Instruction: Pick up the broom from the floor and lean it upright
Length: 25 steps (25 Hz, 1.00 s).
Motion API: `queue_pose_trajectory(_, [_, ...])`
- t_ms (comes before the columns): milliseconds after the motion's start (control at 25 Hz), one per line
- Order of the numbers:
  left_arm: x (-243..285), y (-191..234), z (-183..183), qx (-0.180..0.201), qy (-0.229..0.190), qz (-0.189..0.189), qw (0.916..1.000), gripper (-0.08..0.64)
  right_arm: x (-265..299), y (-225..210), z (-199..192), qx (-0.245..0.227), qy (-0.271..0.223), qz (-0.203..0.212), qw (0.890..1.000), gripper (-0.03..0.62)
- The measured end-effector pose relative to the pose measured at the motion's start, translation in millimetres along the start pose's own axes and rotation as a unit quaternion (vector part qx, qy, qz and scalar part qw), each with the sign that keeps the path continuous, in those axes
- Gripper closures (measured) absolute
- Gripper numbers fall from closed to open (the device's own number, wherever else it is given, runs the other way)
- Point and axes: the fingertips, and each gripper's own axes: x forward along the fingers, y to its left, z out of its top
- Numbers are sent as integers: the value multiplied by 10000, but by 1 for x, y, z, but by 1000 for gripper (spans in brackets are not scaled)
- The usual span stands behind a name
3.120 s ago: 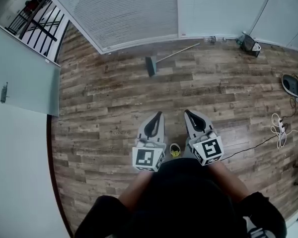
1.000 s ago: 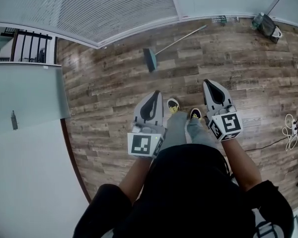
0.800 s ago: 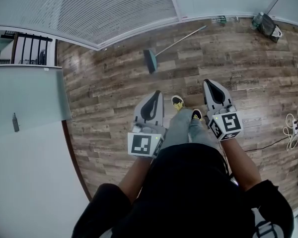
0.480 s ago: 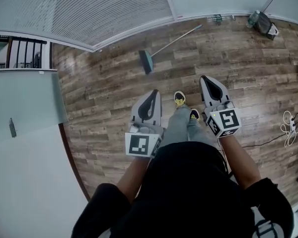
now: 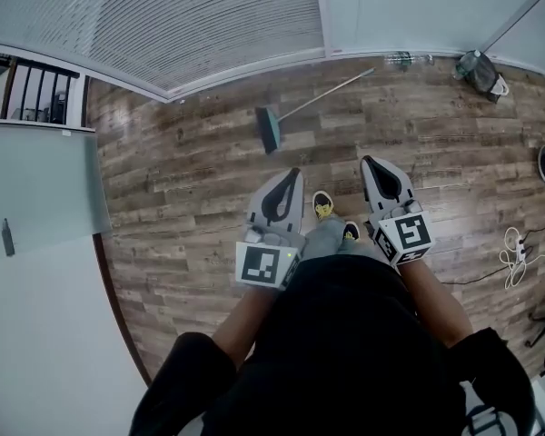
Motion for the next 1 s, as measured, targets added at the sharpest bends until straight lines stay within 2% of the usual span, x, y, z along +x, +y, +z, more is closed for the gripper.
queue_pose_trajectory(280, [12, 69, 2, -122, -76, 80, 9999, 537, 61, 26, 17, -169, 57, 158, 9997, 572])
queue_pose_trajectory(400, [22, 87, 3, -147, -161, 30, 9998, 537, 73, 24, 23, -250, 37, 82, 9996, 572])
queue_pose_trajectory(640, [28, 106, 8, -149, -254, 88, 9995, 537, 80, 16, 27, -230, 89, -113, 9996, 572])
queue_pose_trajectory(800, [33, 117, 12, -87, -274, 241, 9993, 537, 87, 17, 30, -293, 127, -10, 9995, 572])
queue_pose_trajectory(1000, [44, 123, 17, -182, -307, 350, 9987, 537, 98, 15, 30, -283, 187, 111, 9994, 572])
